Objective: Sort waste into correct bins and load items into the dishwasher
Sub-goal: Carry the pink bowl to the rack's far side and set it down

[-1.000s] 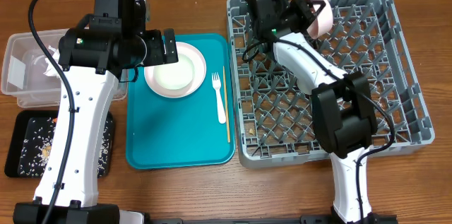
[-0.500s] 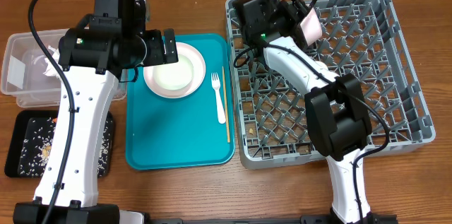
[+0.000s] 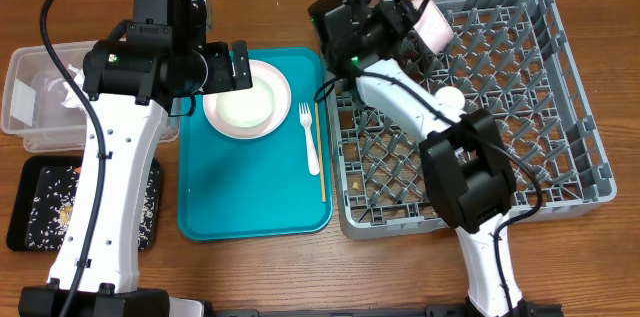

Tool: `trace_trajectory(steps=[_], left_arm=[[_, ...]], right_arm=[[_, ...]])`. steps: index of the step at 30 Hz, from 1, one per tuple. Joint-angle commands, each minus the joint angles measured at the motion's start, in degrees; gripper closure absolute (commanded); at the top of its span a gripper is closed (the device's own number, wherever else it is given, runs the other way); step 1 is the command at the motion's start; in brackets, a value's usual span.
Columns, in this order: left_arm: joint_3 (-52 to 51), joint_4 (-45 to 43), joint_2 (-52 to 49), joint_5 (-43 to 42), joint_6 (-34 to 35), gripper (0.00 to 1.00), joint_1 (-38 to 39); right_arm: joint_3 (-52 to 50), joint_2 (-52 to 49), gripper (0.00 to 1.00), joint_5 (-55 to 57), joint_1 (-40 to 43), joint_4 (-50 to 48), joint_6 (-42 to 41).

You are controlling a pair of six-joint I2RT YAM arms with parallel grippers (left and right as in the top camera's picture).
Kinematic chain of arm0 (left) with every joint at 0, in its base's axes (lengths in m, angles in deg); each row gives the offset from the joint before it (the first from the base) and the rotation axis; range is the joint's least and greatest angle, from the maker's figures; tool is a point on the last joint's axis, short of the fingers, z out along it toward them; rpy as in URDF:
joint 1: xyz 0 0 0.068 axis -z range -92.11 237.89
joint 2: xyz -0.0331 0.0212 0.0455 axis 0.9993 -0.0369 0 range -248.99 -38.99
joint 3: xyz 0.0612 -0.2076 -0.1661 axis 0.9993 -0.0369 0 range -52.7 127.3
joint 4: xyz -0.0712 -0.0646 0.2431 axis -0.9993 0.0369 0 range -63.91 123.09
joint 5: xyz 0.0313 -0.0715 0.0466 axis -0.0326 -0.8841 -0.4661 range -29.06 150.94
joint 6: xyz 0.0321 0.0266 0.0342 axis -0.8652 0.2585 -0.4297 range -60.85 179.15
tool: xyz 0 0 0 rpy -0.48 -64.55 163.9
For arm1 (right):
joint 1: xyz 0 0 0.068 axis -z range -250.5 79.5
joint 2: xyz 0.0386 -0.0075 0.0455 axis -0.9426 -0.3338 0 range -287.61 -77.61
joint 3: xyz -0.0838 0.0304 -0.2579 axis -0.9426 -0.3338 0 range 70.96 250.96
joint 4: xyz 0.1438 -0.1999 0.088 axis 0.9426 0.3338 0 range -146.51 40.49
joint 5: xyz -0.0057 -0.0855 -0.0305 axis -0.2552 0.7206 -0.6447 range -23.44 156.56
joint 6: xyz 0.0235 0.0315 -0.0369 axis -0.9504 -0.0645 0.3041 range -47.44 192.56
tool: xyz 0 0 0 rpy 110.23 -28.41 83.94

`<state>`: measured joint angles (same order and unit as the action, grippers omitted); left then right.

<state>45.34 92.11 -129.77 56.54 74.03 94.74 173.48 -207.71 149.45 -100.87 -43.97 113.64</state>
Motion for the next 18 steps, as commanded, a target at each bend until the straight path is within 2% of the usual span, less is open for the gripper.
trace_trajectory(steps=[1,13,18], left_arm=[[1.2,-0.1,0.2,0.5,-0.1,0.00,-0.2],[1.2,-0.1,0.2,0.5,-0.1,0.00,-0.2],[1.2,-0.1,0.2,0.5,-0.1,0.00,-0.2]], right_arm=[[0.3,-0.4,0.00,1.1,-0.8,-0.3,-0.6],[0.3,-0.3,0.00,2.1,-3.0,-0.4,-0.6],[0.3,3.2,0.00,1.3,-3.1,-0.4,-2.4]])
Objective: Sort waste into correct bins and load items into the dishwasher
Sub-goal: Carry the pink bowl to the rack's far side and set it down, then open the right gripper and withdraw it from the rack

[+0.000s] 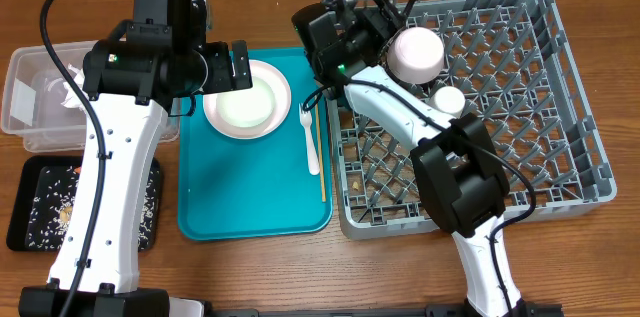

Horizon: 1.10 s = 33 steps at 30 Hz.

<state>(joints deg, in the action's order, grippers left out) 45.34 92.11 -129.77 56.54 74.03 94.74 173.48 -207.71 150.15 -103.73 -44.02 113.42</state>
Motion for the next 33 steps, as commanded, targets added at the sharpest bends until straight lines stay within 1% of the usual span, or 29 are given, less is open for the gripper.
trace_trajectory(steps=[1,5,8,10,12,15,18,20,21,24,25,27,28,29,31,32,33], left_arm=[[1.2,-0.1,0.2,0.5,-0.1,0.00,-0.2],[1.2,-0.1,0.2,0.5,-0.1,0.00,-0.2],[1.2,-0.1,0.2,0.5,-0.1,0.00,-0.2],[1.2,-0.1,0.2,0.5,-0.1,0.00,-0.2],[1.2,-0.1,0.2,0.5,-0.1,0.00,-0.2],[1.2,-0.1,0.2,0.5,-0.1,0.00,-0.2],[1.2,-0.1,0.2,0.5,-0.1,0.00,-0.2],[1.2,-0.1,0.2,0.5,-0.1,0.00,-0.2],[1.2,-0.1,0.2,0.5,-0.1,0.00,-0.2],[1.2,-0.1,0.2,0.5,-0.1,0.00,-0.2],[1.2,-0.1,0.2,0.5,-0.1,0.00,-0.2],[1.2,-0.1,0.2,0.5,-0.1,0.00,-0.2],[1.2,-0.1,0.2,0.5,-0.1,0.00,-0.2],[1.2,-0.1,0.2,0.5,-0.1,0.00,-0.2],[1.2,-0.1,0.2,0.5,-0.1,0.00,-0.2],[1.2,-0.1,0.2,0.5,-0.1,0.00,-0.2],[1.2,-0.1,0.2,0.5,-0.1,0.00,-0.2]], right_arm=[[0.3,4.1,0.00,0.2,-0.1,-0.2,-2.6],[0.3,8.8,0.00,-2.5,0.9,2.3,-5.7],[0.3,13.3,0.00,-7.9,2.3,10.6,-12.1],[0.3,16.7,0.00,-14.6,3.6,18.7,-18.0],[0.3,20.5,0.00,-25.3,6.1,28.1,-25.4],[0.3,24.7,0.00,-40.2,11.3,37.6,-34.7],[0.3,27.3,0.02,-51.7,19.1,43.2,-42.4],[0.3,28.0,0.04,-58.2,25.3,45.6,-45.5],[0.3,28.1,0.05,-60.8,28.1,46.6,-45.8],[0.3,28.1,0.20,-69.8,36.9,49.9,-45.8],[0.3,28.1,0.27,-72.2,38.5,50.3,-45.8],[0.3,28.1,0.39,-80.9,43.1,51.3,-45.8],[0.3,28.1,0.43,-84.2,44.5,51.6,-45.8],[0.3,28.1,0.45,-88.7,46.1,52.2,-45.8],[0.3,28.1,0.46,-95.7,48.3,53.6,-45.8],[0.3,28.1,0.43,-97.7,48.8,54.4,-45.8],[0.3,28.1,0.39,-99.1,49.1,55.3,-45.8]])
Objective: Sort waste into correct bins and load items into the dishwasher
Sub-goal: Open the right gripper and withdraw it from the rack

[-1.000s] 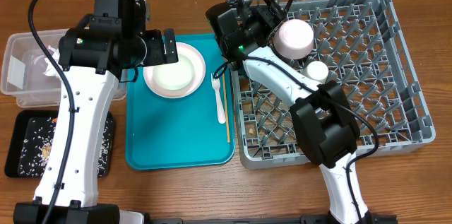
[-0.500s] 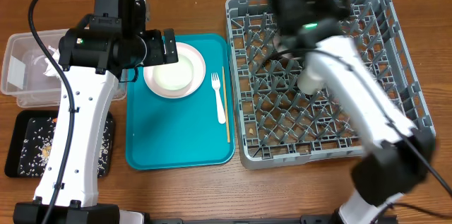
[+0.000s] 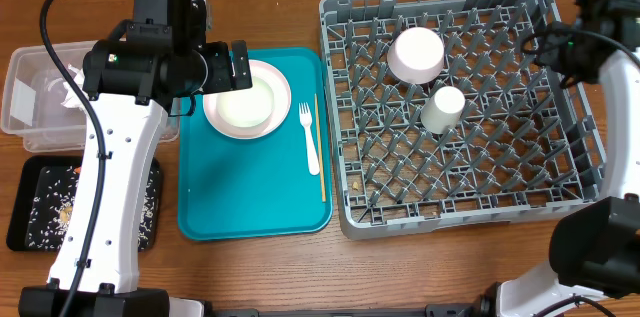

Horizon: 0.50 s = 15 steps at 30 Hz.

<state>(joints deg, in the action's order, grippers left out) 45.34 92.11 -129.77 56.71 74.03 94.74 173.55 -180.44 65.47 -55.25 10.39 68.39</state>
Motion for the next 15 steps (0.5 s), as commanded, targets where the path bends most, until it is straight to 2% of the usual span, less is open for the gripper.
trace_trajectory(steps=[1,6,7,15], left_arm=[[1.2,-0.1,0.2,0.3,-0.1,0.00,-0.2],[1.2,-0.1,0.2,0.3,-0.1,0.00,-0.2],[1.2,-0.1,0.2,0.3,-0.1,0.00,-0.2],[1.2,-2.0,0.2,0.2,0.6,0.00,-0.2]], right_arm=[[0.2,0.8,0.36,-15.0,0.6,1.8,-0.8],[0.2,0.8,0.10,-16.3,-1.8,5.3,-0.8],[0.2,0.8,0.00,-17.4,-2.3,5.3,-0.8],[0.2,0.8,0.00,-23.0,-6.3,9.0,-0.8]])
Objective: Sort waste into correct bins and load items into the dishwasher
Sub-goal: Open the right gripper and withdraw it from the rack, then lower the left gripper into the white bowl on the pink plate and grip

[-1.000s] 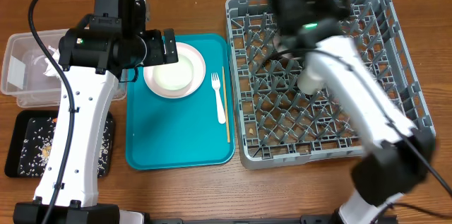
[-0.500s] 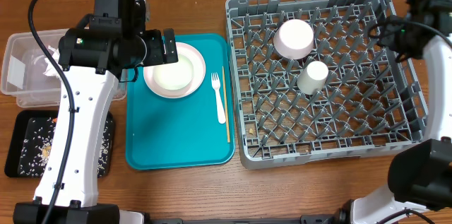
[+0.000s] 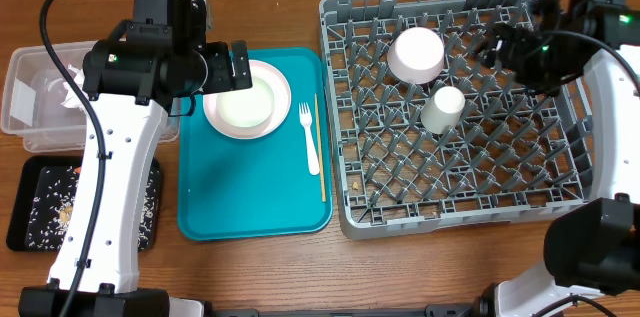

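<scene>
A teal tray [image 3: 255, 192] holds a white plate with a small bowl on it [image 3: 247, 100], a white fork [image 3: 309, 142] and a wooden chopstick [image 3: 320, 152]. The grey dish rack [image 3: 460, 192] to its right carries an upturned white bowl [image 3: 416, 54] and a white cup [image 3: 443, 110]. My left gripper [image 3: 228, 66] hovers open at the plate's back left edge, empty. My right gripper [image 3: 497, 43] is over the rack's back right part, to the right of the bowl, open and holding nothing.
A clear plastic bin [image 3: 30, 107] with crumpled white waste stands at the far left. In front of it lies a black tray [image 3: 45, 207] speckled with crumbs. A small scrap [image 3: 354, 185] lies in the rack's front left.
My right arm has moved from the table's far right edge leftward, so its gripper now hangs over the rack's back right part. The left arm, tray items, bowl and cup have not moved.
My right gripper first held the white bowl tilted over the rack's back left corner. Then the bowl sat upturned in the rack with the gripper beside it. The arm then stood at the far right, and is now over the rack again. The left arm stayed still.
</scene>
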Tool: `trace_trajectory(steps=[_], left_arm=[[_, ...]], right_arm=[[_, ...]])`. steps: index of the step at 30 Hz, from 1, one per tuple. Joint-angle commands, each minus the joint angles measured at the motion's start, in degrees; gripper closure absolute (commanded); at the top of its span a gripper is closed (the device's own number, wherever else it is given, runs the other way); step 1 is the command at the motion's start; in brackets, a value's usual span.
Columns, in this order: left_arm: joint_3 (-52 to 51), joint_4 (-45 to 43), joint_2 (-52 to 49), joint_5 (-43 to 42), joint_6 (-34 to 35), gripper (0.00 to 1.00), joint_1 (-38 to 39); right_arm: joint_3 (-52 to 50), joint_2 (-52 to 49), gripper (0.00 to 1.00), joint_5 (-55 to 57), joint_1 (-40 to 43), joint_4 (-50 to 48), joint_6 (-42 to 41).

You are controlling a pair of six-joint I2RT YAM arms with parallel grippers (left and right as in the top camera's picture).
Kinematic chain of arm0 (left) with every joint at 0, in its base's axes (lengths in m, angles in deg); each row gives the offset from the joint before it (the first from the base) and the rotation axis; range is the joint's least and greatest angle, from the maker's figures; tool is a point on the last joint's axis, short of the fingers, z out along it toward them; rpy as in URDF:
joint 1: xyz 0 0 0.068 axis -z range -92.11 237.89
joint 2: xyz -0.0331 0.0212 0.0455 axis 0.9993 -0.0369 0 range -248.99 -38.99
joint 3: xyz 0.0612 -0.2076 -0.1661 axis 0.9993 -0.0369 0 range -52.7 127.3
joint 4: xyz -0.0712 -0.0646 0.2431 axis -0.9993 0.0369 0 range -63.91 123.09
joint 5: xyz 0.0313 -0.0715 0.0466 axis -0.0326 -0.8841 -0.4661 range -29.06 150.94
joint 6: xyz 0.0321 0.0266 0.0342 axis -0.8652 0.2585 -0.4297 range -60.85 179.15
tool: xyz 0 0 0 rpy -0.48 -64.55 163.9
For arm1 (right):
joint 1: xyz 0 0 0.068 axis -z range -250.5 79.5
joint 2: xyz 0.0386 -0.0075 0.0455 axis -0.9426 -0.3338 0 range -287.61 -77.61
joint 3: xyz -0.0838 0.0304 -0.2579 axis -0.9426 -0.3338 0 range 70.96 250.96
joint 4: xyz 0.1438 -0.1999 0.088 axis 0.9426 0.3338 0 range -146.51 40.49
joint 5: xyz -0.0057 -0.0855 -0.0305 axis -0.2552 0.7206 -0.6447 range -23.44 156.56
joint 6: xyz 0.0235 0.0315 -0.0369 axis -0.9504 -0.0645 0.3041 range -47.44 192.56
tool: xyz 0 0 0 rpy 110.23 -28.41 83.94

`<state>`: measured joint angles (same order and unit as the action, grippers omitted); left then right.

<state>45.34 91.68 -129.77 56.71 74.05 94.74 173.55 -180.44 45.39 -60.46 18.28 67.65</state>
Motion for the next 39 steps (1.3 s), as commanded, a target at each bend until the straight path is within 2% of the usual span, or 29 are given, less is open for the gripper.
trace_trajectory(steps=[1,6,7,11,13,14,18,20,25,39], left_arm=[[1.2,-3.0,0.2,0.2,0.5,0.00,-0.2],[1.2,-6.0,0.1,0.8,-0.7,0.00,-0.2],[1.1,-6.1,0.0,2.3,-1.3,0.02,-0.2],[1.0,-5.4,-1.2,7.0,-0.3,0.00,-0.2],[1.0,-4.6,-2.9,7.5,-0.3,0.30,-0.2],[1.0,-4.3,-3.8,7.9,-0.3,0.35,-0.2],[1.0,-3.5,-10.7,9.1,0.2,0.29,-0.2],[1.0,-3.4,-13.4,8.6,0.6,0.29,-0.2],[1.0,-3.3,-20.8,8.5,0.6,0.36,-0.2],[1.0,-4.3,-35.2,8.7,0.6,0.41,-0.5]], right_arm=[[0.2,0.8,0.00,-2.9,-1.5,2.1,0.0],[0.2,0.8,0.00,-2.9,-3.0,5.5,0.4],[0.2,0.8,0.00,-2.9,-3.0,5.7,0.4],[0.2,0.8,0.00,-2.9,-3.0,5.5,0.4],[0.2,0.8,0.00,-2.9,-3.0,5.4,0.3],[0.2,0.8,0.00,-2.9,-3.0,5.5,0.3],[0.2,0.8,0.00,-1.4,-3.0,5.6,0.4],[0.2,0.8,0.00,0.3,-3.0,5.8,0.4],[0.2,0.8,0.00,1.6,-3.0,5.8,0.3],[0.2,0.8,0.00,1.6,-3.0,6.4,0.3]])
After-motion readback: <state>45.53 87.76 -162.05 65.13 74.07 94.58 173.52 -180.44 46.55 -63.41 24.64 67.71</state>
